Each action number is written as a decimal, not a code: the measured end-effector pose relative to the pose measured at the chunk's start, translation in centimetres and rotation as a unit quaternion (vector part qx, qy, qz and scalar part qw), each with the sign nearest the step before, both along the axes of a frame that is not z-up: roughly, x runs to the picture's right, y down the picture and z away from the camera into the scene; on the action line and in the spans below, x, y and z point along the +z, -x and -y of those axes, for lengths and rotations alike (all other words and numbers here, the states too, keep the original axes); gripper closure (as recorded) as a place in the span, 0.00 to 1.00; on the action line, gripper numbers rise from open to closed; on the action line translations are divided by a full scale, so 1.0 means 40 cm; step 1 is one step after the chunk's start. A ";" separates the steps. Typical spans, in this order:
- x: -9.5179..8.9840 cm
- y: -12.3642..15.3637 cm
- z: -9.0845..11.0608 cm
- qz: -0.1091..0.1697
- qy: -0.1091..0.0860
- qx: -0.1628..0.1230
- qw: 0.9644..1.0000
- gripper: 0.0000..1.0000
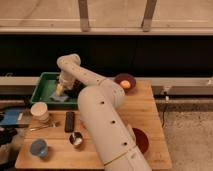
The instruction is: Place brush in plastic cup
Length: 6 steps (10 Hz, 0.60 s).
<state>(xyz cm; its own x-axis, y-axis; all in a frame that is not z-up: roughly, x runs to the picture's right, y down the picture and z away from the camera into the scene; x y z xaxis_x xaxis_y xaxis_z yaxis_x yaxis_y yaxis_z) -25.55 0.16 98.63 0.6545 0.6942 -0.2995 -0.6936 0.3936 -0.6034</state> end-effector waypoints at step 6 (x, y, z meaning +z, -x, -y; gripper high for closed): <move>-0.002 0.001 0.001 0.003 -0.001 -0.001 1.000 1.00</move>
